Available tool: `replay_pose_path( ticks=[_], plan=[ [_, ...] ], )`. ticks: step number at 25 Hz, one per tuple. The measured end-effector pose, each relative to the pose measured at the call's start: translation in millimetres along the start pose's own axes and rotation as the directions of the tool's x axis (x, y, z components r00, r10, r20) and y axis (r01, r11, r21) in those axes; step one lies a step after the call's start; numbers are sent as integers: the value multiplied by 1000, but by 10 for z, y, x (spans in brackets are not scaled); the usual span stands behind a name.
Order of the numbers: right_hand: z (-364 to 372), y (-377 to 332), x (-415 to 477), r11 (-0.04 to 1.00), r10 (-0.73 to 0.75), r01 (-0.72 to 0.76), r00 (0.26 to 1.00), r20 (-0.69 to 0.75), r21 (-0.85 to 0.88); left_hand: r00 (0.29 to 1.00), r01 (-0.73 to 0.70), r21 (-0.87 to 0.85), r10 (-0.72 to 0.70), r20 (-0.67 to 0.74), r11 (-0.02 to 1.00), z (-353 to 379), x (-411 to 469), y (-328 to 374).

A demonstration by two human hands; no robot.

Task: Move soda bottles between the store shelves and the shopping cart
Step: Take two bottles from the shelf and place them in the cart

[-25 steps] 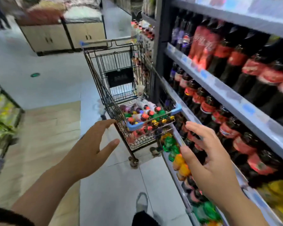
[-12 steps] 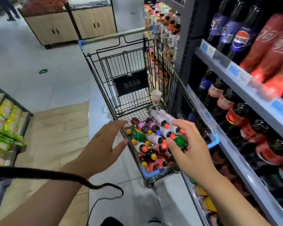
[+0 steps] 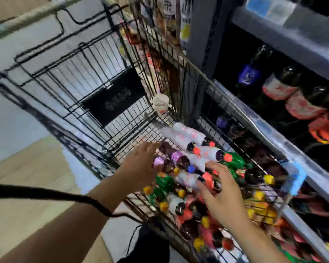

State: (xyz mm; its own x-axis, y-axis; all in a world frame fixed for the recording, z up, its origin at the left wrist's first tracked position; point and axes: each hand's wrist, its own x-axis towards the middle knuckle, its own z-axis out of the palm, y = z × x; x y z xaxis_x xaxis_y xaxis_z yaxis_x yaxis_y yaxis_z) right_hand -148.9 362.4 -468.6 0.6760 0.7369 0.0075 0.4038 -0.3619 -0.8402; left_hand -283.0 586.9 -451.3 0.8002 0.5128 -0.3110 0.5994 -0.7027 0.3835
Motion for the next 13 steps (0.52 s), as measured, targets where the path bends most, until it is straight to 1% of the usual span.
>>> replay_pose_path(
  ticks=[2, 4, 6, 8, 10, 12, 13],
  plan=[
    [280, 174, 187, 995, 92, -94, 994, -60, -36, 981, -15, 132, -11, 196, 991, 80, 457, -298],
    [538, 340, 371, 972, 225, -229, 971, -76, -51, 945, -58, 213, -15, 327, 975, 218, 898, -547],
    [765, 502, 482, 919, 387, -390, 920, -61, -58, 908, -124, 262, 2, 420, 957, 419, 1231, -672],
    [939, 668, 544, 872, 485, -488, 871, -76, -35, 863, -237, 301, 58, 501, 924, 687, 1501, -713],
    [1077, 812, 571, 832, 548, -554, 829, -113, -26, 804, -326, 294, 99, 587, 899, 960, 1710, -771],
    [1168, 923, 554, 804, 587, -594, 798, -138, -14, 745, -388, 309, 98, 659, 868, 1194, 1816, -824],
    [1187, 962, 542, 794, 602, -608, 787, -138, -5, 727, -412, 332, 87, 681, 848, 1296, 1836, -848]
  ],
)
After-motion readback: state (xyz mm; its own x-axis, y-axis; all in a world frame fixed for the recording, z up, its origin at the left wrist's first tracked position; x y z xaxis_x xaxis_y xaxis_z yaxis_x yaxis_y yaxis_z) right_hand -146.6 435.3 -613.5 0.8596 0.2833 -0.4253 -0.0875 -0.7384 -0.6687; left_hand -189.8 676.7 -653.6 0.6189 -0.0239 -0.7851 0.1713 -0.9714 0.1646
